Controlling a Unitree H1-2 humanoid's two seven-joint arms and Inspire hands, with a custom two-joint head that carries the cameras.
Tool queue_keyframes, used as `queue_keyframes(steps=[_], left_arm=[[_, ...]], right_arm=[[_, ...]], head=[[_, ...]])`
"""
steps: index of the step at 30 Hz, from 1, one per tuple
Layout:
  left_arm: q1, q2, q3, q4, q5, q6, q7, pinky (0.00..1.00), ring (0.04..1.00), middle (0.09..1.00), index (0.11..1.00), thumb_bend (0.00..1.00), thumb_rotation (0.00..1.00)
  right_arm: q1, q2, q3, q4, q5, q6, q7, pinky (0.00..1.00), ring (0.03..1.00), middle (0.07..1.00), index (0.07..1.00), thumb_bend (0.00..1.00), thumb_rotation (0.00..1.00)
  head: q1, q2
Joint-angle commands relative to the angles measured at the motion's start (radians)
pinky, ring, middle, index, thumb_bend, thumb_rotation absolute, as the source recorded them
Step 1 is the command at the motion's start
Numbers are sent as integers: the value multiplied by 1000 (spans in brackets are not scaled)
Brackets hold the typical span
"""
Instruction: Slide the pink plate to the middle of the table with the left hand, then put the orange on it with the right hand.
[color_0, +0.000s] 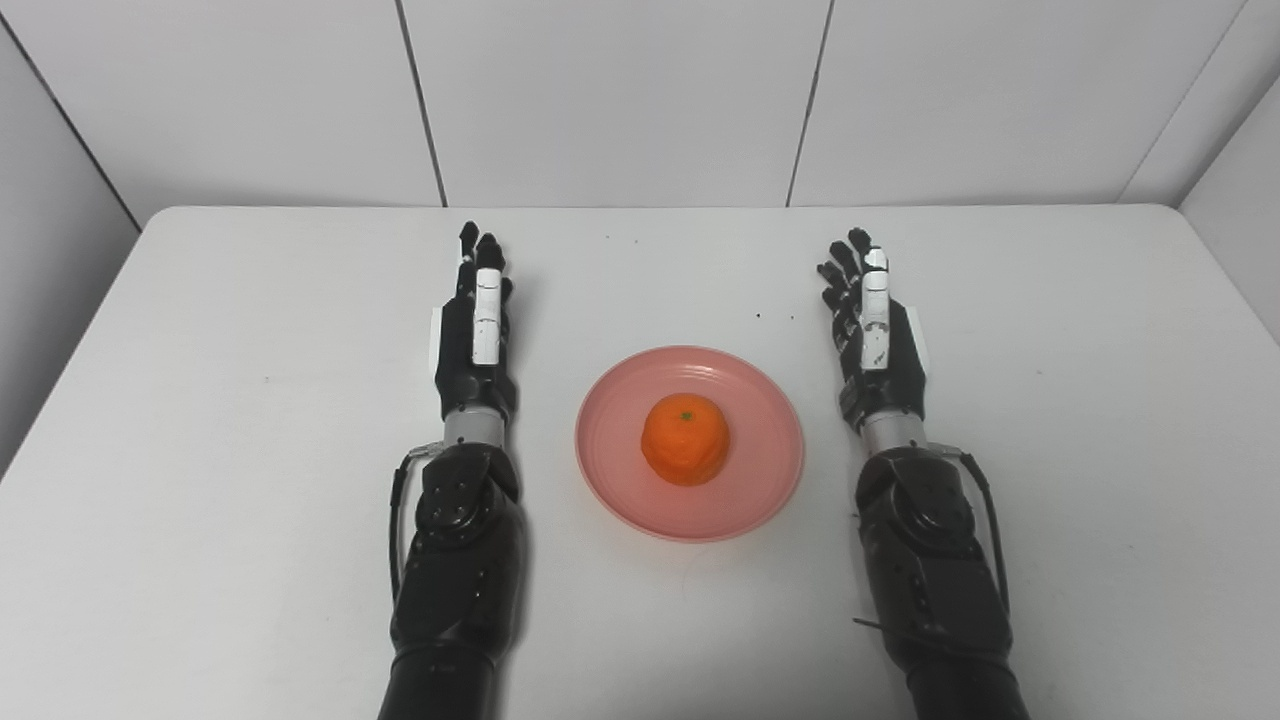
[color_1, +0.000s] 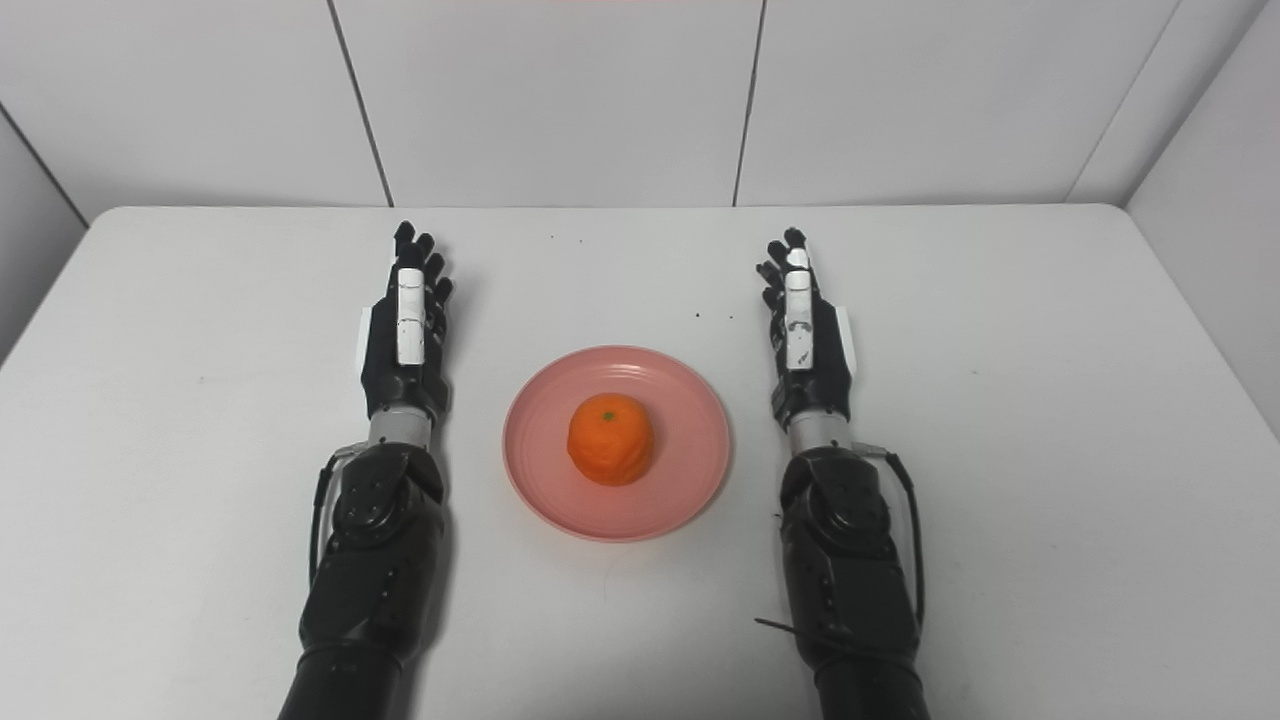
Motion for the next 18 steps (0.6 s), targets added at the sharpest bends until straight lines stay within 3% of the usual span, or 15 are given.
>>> queue_keyframes(steps=[1,18], left_arm=[[42,7,2,27,-1,44,0,1000,1000,1000,1000,884,870],[45,-4,-5,22,-10,48,1,1000,1000,1000,1000,875,860]], right_arm=[[28,8,-4,15,10,63,-5,997,951,953,978,890,1000],[37,8,-13,14,13,61,-8,991,955,960,963,873,1000]], head=[[0,1],[0,4]])
